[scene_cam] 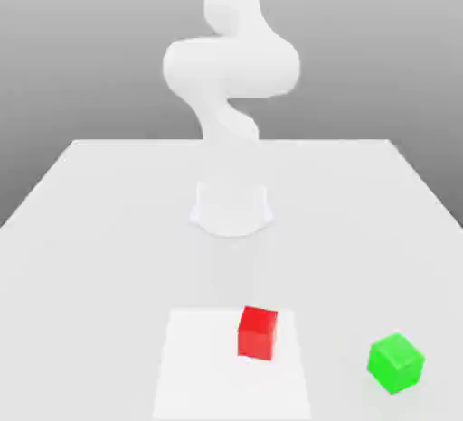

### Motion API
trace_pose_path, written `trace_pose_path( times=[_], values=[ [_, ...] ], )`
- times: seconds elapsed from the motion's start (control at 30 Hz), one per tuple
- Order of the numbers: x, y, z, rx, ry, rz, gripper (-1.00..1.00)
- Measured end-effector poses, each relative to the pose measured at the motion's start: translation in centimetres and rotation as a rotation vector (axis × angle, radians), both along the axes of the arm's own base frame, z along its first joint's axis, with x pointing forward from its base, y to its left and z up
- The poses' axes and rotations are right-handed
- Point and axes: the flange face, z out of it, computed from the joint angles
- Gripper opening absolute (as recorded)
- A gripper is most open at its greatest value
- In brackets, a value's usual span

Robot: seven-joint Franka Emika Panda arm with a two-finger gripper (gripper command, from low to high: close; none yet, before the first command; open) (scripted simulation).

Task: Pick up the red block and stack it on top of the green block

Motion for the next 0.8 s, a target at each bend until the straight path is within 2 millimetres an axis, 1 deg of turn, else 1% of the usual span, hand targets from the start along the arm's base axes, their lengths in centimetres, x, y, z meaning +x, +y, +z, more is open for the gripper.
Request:
trace_pose_path(
  times=[0.1,0.2,0.3,0.37,0.47,0.57,0.7,0.8],
  values=[
    [3.0,-0.1,-5.5,-0.027,0.079,0.133,0.0],
    [5.3,0.4,-11.2,-0.061,0.152,0.262,0.0],
    [6.7,1.3,-17.0,-0.101,0.222,0.39,0.0],
    [7.2,2.1,-20.8,-0.131,0.267,0.475,0.0],
    [7.3,3.2,-26.4,-0.182,0.332,0.602,0.0],
    [6.7,4.2,-31.7,-0.24,0.394,0.728,0.0],
    [4.9,4.9,-37.9,-0.328,0.471,0.895,0.0],
    [3.1,5.1,-41.8,-0.402,0.525,1.019,0.0]
  ],
)
